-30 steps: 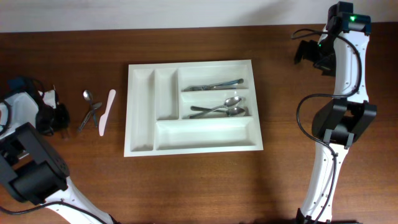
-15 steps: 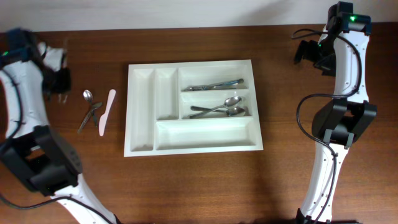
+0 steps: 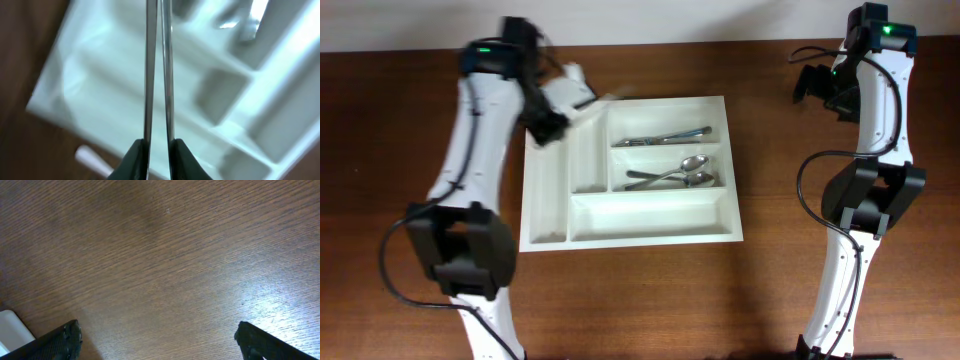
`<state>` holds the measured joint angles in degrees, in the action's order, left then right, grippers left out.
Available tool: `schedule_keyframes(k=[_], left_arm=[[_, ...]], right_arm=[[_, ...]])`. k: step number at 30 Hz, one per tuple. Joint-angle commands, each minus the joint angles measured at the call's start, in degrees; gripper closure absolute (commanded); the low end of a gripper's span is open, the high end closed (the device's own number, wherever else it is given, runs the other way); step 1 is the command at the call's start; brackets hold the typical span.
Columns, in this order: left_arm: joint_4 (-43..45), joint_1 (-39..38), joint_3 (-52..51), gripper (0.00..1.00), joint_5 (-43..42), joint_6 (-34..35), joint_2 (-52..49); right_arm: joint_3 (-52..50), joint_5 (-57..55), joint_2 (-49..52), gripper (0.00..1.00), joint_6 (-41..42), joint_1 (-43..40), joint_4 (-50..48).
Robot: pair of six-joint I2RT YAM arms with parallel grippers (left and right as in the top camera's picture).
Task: Pack container
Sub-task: 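Lower the tongs into the bottom compartment and open the left gripper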
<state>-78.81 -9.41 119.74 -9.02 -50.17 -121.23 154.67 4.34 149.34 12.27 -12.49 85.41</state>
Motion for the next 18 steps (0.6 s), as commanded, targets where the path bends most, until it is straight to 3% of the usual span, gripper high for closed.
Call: schedule_keyframes(k=[1,11,18], left_arm=[[-2.4,-4.5,1.1,0.98,-1.1,-7.3,0.0],[-10.6,-13.4,1.0,0.98,-5.3,-12.5,0.0],[-7.9,-13.6,-1.1,0.98,-6.8,-12.5,-0.3]], right_arm=[[1.0,-0.1,0.2,0.01,0.7,0.1,0.0],[1.0,-0.1,0.2,0.01,0.7,0.1,0.0],[1.0,-0.1,0.2,0.01,0.7,0.1,0.0]])
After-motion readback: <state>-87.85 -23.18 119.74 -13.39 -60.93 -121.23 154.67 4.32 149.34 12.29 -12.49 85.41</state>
